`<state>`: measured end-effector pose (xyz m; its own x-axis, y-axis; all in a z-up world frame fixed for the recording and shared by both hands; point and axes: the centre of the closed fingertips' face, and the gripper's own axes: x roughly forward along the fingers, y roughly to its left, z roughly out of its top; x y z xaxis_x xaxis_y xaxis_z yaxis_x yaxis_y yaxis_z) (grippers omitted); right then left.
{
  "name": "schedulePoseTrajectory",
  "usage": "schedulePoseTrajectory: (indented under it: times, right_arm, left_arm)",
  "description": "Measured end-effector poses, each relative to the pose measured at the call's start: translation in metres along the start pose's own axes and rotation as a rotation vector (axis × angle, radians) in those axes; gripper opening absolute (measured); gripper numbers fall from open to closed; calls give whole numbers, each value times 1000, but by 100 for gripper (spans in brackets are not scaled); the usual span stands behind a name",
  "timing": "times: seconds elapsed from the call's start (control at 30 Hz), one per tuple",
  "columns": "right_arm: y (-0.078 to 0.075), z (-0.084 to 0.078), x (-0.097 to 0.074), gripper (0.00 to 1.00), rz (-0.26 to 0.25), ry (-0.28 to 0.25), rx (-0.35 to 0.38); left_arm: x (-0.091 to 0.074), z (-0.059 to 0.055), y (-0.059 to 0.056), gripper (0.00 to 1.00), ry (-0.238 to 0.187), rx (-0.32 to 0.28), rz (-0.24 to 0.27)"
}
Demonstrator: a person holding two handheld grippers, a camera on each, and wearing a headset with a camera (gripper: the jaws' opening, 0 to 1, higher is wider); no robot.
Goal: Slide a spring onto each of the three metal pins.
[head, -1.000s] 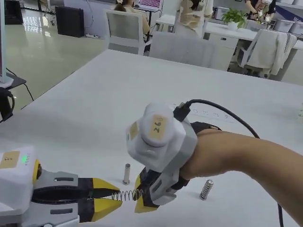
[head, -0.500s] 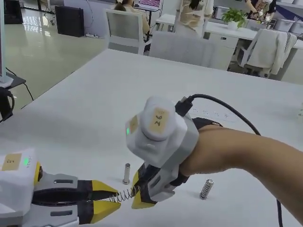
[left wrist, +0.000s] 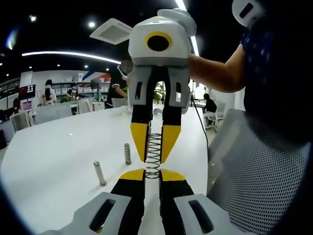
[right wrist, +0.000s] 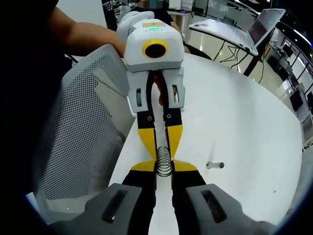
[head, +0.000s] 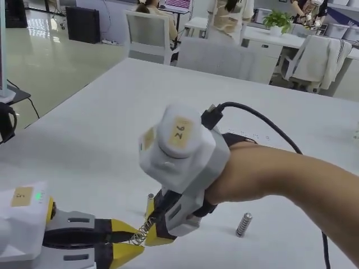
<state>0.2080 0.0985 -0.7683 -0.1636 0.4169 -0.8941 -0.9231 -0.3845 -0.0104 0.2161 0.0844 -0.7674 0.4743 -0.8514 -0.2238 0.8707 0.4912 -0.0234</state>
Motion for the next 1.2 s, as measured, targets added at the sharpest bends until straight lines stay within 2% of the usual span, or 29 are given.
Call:
schedulePoseTrajectory:
  times: [0.5,0.7,1.2]
  right_arm:
    - [2,-1,1,8,10,35,-18]
    - [3,5,1,8,9,33,-26]
    - [2,3,2,8,7,47,-27]
  left_arm:
    - [8,-3,-2,2,15,4,-22]
    - [10,-1,-3,2,12,4,-29]
    - [11,-2,-2,3,11,8,-23]
